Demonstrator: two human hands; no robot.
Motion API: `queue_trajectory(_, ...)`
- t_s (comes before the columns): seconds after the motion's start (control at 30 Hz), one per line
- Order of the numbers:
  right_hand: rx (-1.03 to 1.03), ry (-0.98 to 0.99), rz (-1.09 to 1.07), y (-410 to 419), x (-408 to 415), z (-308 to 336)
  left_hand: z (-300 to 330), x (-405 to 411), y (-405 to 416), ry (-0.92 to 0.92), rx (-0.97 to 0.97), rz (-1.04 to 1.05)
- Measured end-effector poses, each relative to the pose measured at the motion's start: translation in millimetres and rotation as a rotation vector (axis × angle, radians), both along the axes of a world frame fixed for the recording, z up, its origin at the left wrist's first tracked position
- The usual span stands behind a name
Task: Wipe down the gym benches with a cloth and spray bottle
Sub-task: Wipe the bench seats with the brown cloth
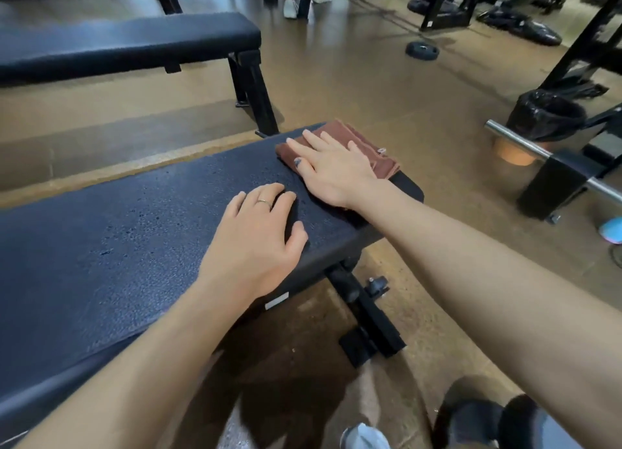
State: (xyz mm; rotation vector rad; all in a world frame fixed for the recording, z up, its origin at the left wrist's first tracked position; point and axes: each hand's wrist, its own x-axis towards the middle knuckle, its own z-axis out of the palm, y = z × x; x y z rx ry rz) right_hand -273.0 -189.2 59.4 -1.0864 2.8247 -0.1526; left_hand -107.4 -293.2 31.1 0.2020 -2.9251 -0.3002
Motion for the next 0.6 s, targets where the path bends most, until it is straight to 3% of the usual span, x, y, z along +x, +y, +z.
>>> queue_trajectory(0.3,-0.071,-0.015,0.042,67.2,79.6,-4.3,2.9,5.5,0.4,-0.024,-0.042,-0.017)
queue_trajectory(0.6,0.006,-0.040,0.005,17.4,-10.2,-1.5,3.8,5.0,1.8,-0.035,-0.018,-0.013)
